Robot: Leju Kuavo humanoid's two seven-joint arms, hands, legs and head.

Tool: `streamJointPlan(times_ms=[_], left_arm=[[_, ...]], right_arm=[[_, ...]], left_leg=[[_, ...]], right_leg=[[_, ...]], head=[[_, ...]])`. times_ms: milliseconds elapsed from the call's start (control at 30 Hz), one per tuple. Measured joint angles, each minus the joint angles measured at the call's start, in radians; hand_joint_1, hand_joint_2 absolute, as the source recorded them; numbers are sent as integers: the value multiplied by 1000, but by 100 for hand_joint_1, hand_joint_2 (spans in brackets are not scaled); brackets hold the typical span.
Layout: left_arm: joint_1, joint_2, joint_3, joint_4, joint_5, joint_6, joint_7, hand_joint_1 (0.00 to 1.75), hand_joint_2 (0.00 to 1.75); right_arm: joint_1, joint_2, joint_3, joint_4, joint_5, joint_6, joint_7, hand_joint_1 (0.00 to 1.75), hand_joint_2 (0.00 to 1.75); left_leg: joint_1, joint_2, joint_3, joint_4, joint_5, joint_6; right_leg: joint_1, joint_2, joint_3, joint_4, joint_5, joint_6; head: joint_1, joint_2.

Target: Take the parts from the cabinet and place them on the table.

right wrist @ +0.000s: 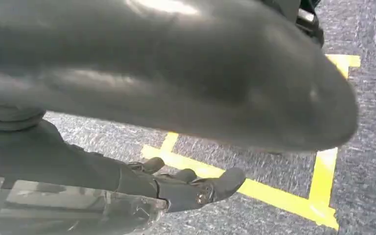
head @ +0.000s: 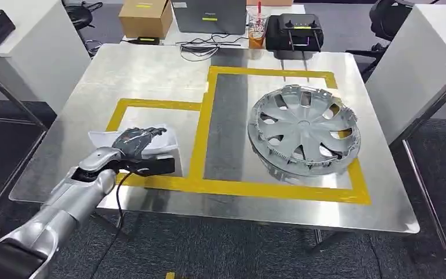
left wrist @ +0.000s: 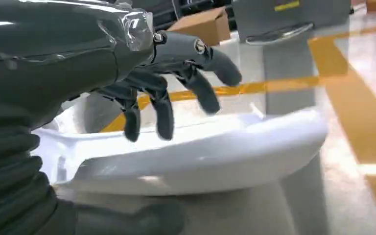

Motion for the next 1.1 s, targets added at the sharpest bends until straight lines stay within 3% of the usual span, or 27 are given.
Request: streamJointPlan(times_ms=[67,100,167,200,233,267,300,367,400,467,533,567,600,667,700,733,767,800,867,900,933,1033,1067,1100], left_arm=[[25,-5,38,-27,16,28,-32,0,0],[40,-10,61,-50,37,44,-56,0,0],[87,-30,140,-124,142,56,-126,0,0],[115,-42,179,-169,190,50,-148,0,0],[139,-55,210,-207,242,32,-166,0,0],[165,-71,249,-259,321,7,-186,0,0],[185,-87,284,-311,396,-22,-198,0,0],[219,-124,361,-438,610,-115,-209,0,0],[224,-139,391,-489,686,-149,-209,0,0],[246,-167,446,-600,840,-218,-208,0,0],[270,-180,476,-688,1011,-304,-203,0,0],[285,-186,486,-745,1084,-339,-203,0,0],[294,-190,493,-792,1132,-360,-204,0,0],[317,-193,506,-874,1181,-385,-213,0,0],[341,-191,512,-910,1185,-396,-218,0,0],[373,-191,518,-952,1191,-404,-218,0,0],[402,-188,524,-987,1202,-410,-218,0,0],[429,-184,530,-1010,1208,-416,-219,0,0],[481,-175,544,-1046,1204,-419,-230,0,0],[502,-169,551,-1059,1196,-419,-239,0,0],[525,-163,558,-1069,1193,-418,-247,0,0],[589,-148,581,-1084,1181,-411,-257,0,0],[607,-144,591,-1087,1181,-407,-257,0,0],[625,-142,602,-1091,1178,-402,-257,0,0]], right_arm=[[0,2,1,2,-5,0,1,0,0],[0,1,1,2,-10,-1,1,0,0],[1,3,1,2,-15,-2,1,0,0],[2,4,1,2,-17,-2,2,0,0],[3,5,1,2,-19,-3,2,0,0],[4,5,0,2,-22,-3,2,0,0],[5,7,0,2,-24,-3,2,0,0],[6,10,0,2,-27,-4,2,0,0],[6,12,0,2,-29,-4,2,0,0],[8,13,0,1,-31,-5,2,0,0],[13,15,0,1,-33,-5,2,0,0],[13,16,0,1,-35,-5,2,0,0],[14,16,-1,1,-40,-5,1,0,0],[16,16,-4,0,-47,-5,0,0,0],[18,17,-5,-1,-52,-4,0,0,0],[19,21,-7,-2,-58,-2,1,0,0],[23,24,-11,-4,-66,-1,2,0,0],[26,27,-15,-8,-70,0,3,0,0],[30,36,-24,-21,-79,9,8,0,0],[31,42,-29,-31,-84,17,10,0,0],[33,50,-33,-44,-87,24,11,0,0],[40,80,-49,-88,-87,54,15,0,0],[44,94,-53,-102,-86,64,17,0,0],[44,98,-57,-116,-86,69,18,0,0]], left_leg=[[4,1,-10,16,-14,-11],[6,2,-27,59,-45,-19],[14,3,-108,238,-129,-30],[17,3,-145,312,-155,-32],[18,3,-161,341,-154,-33],[20,3,-153,318,-132,-32],[21,4,-125,259,-97,-30],[20,4,-25,62,-10,-18],[16,4,0,13,-15,-14],[10,5,-1,11,-19,-9],[7,4,3,4,-16,3],[19,5,18,-12,-5,14],[16,5,21,-16,-3,20],[13,6,20,-15,1,26],[11,6,19,-14,1,26],[10,6,18,-14,1,26],[9,6,18,-14,1,26],[9,5,19,-13,1,26],[9,3,17,-6,-1,23],[7,3,12,2,-3,18],[1,1,9,7,-6,12],[5,1,9,6,5,-4],[7,1,5,11,1,-7],[8,3,-2,28,-29,-16]], right_leg=[[-12,1,4,-4,4,-8],[-13,0,6,-4,3,-15],[-12,0,8,-4,2,-17],[-12,0,8,-3,1,-18],[-12,1,9,-3,1,-18],[-12,1,10,-3,0,-18],[-12,3,11,-3,0,-18],[-10,5,16,-4,-3,-15],[-7,5,16,-4,-3,-14],[-3,5,13,-4,-5,-3],[-5,5,18,-13,-4,11],[-8,2,9,-2,-8,13],[-4,1,0,25,-28,10],[-6,1,-67,175,-101,-3],[-6,1,-105,259,-134,-5],[-6,0,-127,311,-149,0],[-7,0,-121,303,-142,6],[-7,0,-93,251,-120,16],[-9,0,16,49,-51,32],[-8,1,41,-8,-43,24],[-4,1,44,-6,-32,12],[1,1,41,-1,-23,-3],[-11,-1,38,-7,-16,-12],[-10,-2,33,-7,-11,-19]], head=[[0,0],[-5,0],[-6,0],[-6,0],[-6,0],[-7,0],[-7,0],[-7,0],[-6,0],[-6,0],[-7,0],[-5,0],[-4,0],[-2,0],[-3,0],[-2,0],[-3,0],[-2,0],[-2,0],[-2,0],[-5,0],[-4,0],[-2,0],[-6,0]])
